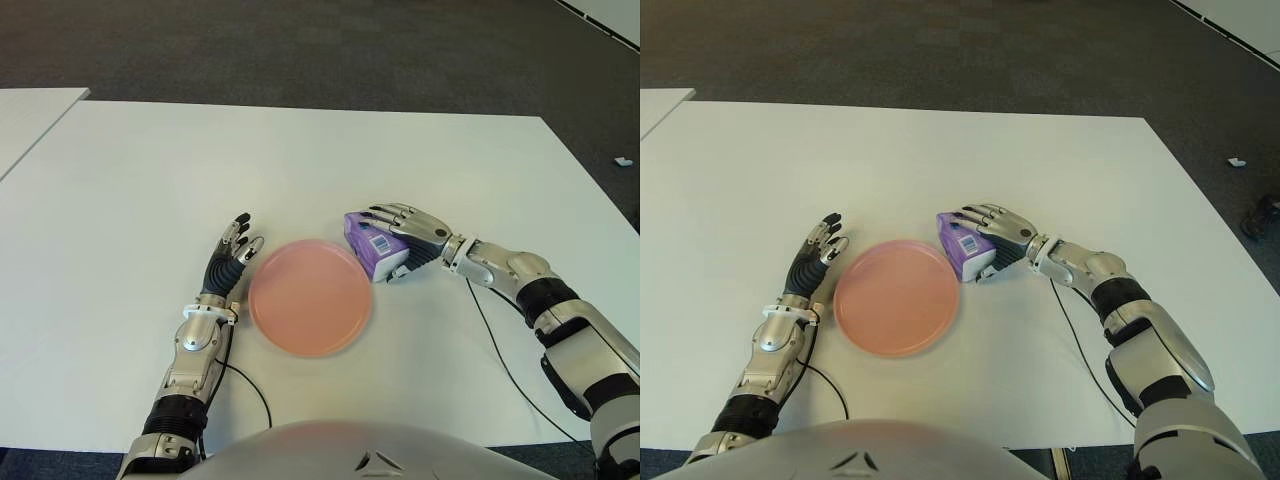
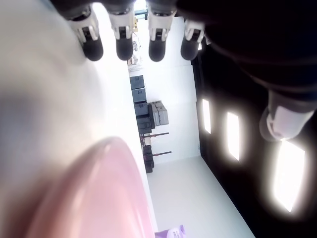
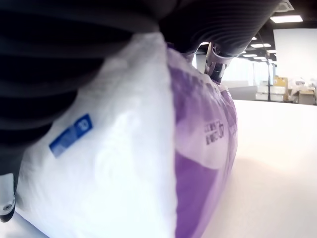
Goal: Put the tissue paper into the plate.
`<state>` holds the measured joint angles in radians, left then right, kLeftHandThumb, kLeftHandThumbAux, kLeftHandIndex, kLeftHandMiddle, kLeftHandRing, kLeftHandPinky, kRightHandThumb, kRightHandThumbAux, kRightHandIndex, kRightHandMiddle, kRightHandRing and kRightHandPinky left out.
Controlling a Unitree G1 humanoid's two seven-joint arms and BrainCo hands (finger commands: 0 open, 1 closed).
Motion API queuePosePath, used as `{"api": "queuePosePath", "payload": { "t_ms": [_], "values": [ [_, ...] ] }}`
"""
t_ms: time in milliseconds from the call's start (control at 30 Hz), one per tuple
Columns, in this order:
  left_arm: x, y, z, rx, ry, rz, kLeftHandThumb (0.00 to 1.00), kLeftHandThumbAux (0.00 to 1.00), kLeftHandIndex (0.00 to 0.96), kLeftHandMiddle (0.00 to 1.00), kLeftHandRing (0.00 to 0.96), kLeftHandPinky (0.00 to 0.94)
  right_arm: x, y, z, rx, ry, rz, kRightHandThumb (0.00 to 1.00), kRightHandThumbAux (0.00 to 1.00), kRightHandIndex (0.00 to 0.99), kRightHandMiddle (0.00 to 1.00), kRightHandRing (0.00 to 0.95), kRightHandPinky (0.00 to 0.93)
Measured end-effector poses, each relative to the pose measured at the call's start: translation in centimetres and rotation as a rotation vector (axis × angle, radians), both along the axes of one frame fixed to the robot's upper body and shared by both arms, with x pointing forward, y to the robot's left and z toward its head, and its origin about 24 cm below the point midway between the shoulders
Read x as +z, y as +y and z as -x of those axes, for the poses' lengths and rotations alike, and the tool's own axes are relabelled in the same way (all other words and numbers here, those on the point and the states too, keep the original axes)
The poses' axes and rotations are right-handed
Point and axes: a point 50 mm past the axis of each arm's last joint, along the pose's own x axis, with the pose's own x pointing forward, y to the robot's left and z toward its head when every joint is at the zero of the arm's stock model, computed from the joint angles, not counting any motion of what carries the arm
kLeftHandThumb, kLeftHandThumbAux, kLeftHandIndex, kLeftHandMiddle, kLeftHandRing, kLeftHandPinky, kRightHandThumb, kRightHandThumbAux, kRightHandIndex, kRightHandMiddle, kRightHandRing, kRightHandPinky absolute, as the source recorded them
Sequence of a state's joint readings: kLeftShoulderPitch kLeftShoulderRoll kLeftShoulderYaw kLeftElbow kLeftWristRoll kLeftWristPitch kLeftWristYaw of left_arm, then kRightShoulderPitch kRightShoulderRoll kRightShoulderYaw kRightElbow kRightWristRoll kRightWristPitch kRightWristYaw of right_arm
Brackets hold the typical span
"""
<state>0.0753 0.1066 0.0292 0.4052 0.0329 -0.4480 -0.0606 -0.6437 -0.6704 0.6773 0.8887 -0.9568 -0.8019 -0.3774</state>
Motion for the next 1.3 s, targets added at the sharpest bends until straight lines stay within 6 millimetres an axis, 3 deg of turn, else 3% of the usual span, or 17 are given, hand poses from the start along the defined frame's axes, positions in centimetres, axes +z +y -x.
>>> {"api": "queuePosePath", "payload": {
  "t_ms": [1033, 1100, 1200, 1233, 1300],
  "values": [
    [0.12, -0.04, 0.25, 0.0, -0.048, -0.002, 0.0, 0.42, 0.0, 0.0, 0.0, 0.0, -0.15, 0.08, -0.39, -0.016, 0.004, -0.017, 0.173, 0.533, 0.015, 0.0, 0.0, 0.0],
    [0.12, -0.04, 0.25, 0.0, -0.047, -0.001, 0.0, 0.423, 0.0, 0.0, 0.0, 0.0, -0.17, 0.1, -0.39, -0.018, 0.003, -0.02, 0.248, 0.522, 0.05, 0.036, 0.05, 0.091],
    [0.13, -0.03, 0.23, 0.001, -0.045, -0.001, 0.0, 0.428, 0.0, 0.0, 0.0, 0.0, -0.3, 0.15, -0.34, -0.027, -0.018, -0.043, 0.465, 0.516, 0.267, 0.318, 0.332, 0.37],
    [0.13, -0.03, 0.22, 0.001, -0.044, -0.001, 0.0, 0.429, 0.0, 0.0, 0.0, 0.0, -0.33, 0.21, -0.36, -0.036, -0.04, -0.061, 0.557, 0.583, 0.326, 0.429, 0.446, 0.498],
    [0.13, -0.04, 0.19, 0.001, -0.039, -0.001, 0.0, 0.43, 0.0, 0.0, 0.0, 0.0, -0.65, 0.35, -0.21, -0.056, -0.099, -0.099, 0.639, 0.642, 0.379, 0.548, 0.572, 0.632]
  ]
}}
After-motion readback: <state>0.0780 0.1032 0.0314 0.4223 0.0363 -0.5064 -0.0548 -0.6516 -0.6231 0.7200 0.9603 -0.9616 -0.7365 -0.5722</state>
